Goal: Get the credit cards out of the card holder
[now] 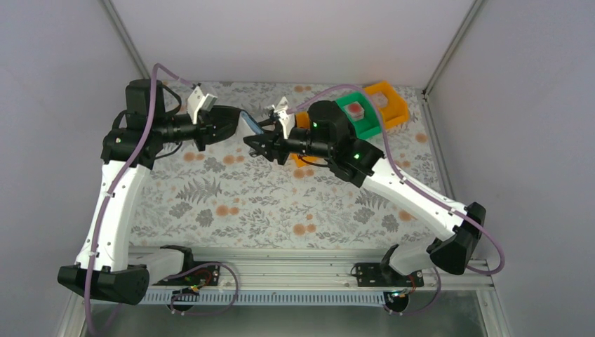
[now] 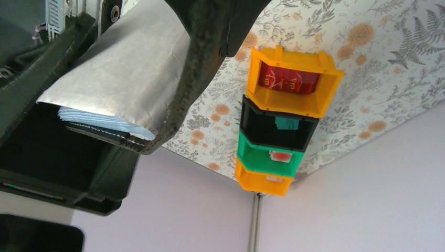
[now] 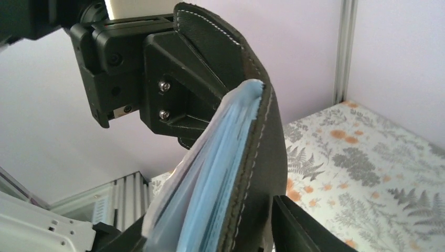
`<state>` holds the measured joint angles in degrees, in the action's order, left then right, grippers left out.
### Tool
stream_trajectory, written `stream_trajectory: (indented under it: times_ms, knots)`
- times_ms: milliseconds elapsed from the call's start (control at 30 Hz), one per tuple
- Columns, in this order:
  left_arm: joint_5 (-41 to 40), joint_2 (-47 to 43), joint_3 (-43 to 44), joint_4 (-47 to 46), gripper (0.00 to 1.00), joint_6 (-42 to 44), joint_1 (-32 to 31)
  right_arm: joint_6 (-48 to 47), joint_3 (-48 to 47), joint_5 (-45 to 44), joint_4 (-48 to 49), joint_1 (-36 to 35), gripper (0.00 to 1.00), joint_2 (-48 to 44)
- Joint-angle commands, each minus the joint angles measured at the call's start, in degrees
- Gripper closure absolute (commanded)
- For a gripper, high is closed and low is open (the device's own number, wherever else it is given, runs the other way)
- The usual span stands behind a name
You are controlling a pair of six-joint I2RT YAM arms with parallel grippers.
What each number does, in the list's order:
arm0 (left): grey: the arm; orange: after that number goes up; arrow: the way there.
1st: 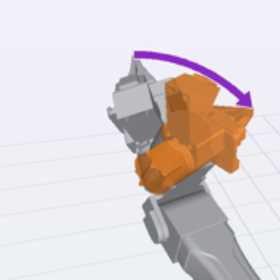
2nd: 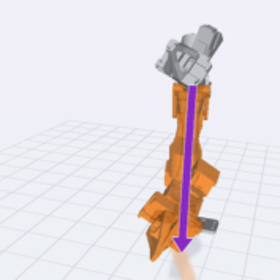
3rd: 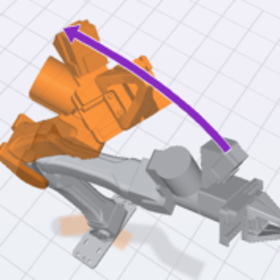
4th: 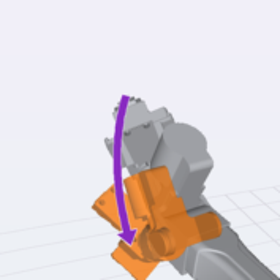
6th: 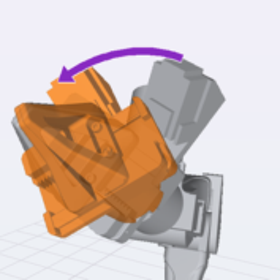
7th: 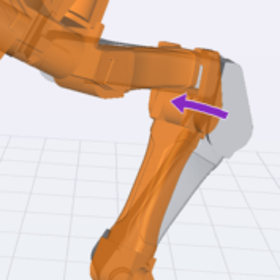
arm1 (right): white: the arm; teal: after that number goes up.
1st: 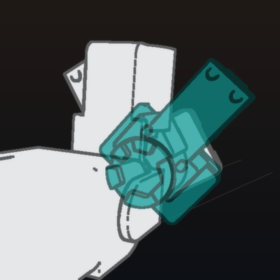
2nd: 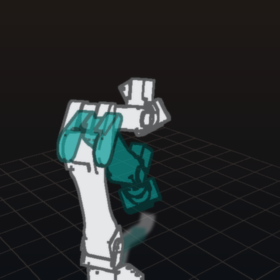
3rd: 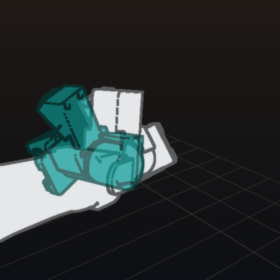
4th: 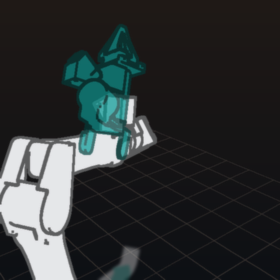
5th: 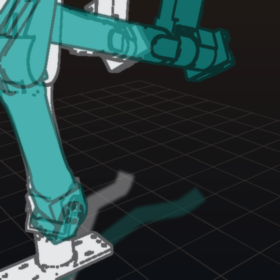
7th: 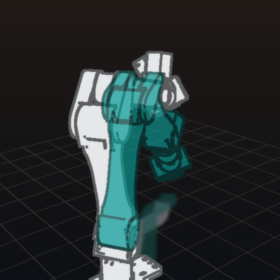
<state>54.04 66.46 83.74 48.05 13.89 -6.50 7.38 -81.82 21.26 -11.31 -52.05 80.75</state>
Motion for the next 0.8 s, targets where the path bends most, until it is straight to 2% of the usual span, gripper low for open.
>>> stream_trajectory:
  times_ms: [0, 33, 67, 133, 167, 233, 267, 333, 433, 533, 633, 733, 767]
  knots:
    - [1.47, -1.02, -0.77, -0.99, 0.98, 1.20, 0.00, -0.20, -0.16, -0.11, 0.94, -0.13, 0.67, -1.36]
    - [2.30, -1.03, -1.05, -0.33, 0.98, 2.57, 0.00, 0.10, -0.64, -0.24, 0.57, -0.02, 0.81, -1.01]
    - [3.12, -1.10, -1.26, 0.58, 0.98, 4.42, -0.01, 0.81, -1.22, -0.39, 0.12, 0.20, 0.91, -0.50]
    - [2.41, -1.45, -2.15, 2.03, 0.96, 8.24, 0.00, 3.09, -2.78, -1.13, -1.02, 0.53, 0.96, 0.55]
    - [-0.19, -1.82, -2.94, 2.03, 0.84, 9.01, 0.00, 4.86, -3.81, -1.72, -2.00, 0.62, 0.96, 1.24]
    - [-6.13, -2.79, -4.63, 1.24, 0.50, 10.42, 0.00, 9.60, -5.80, -2.67, -3.89, 0.88, 0.96, 2.98]
    - [-8.38, -3.39, -5.37, 0.82, 0.38, 11.20, -0.05, 12.26, -6.94, -2.85, -5.31, 0.96, 0.96, 4.05]
    - [-9.10, -4.22, -6.38, 0.35, 0.21, 12.45, 0.00, 17.16, -8.98, -3.02, -8.30, 1.03, 0.96, 6.88]
    - [-5.64, -5.14, -7.86, -0.84, 0.03, 12.60, -0.53, 20.95, -9.71, 0.84, -7.82, 1.00, 0.96, 8.90]
    - [-6.34, -4.62, -9.22, -2.15, 0.00, 12.35, -1.62, 21.97, -9.96, 4.78, -5.91, 0.76, 0.96, 9.50]
    - [-5.89, -4.33, -9.60, -1.42, 0.00, 13.66, -2.29, 21.72, -10.75, 3.89, -7.03, 0.69, 0.96, 9.60]
    - [-2.75, -4.81, -9.88, -0.94, 0.00, 15.10, -3.21, 21.65, -10.85, 3.92, -7.23, 0.69, 0.96, 9.73]
    - [0.77, -4.86, -9.42, -0.04, 0.00, 15.91, -3.25, 21.44, -11.28, 3.88, -7.53, 0.65, 0.96, 9.89]
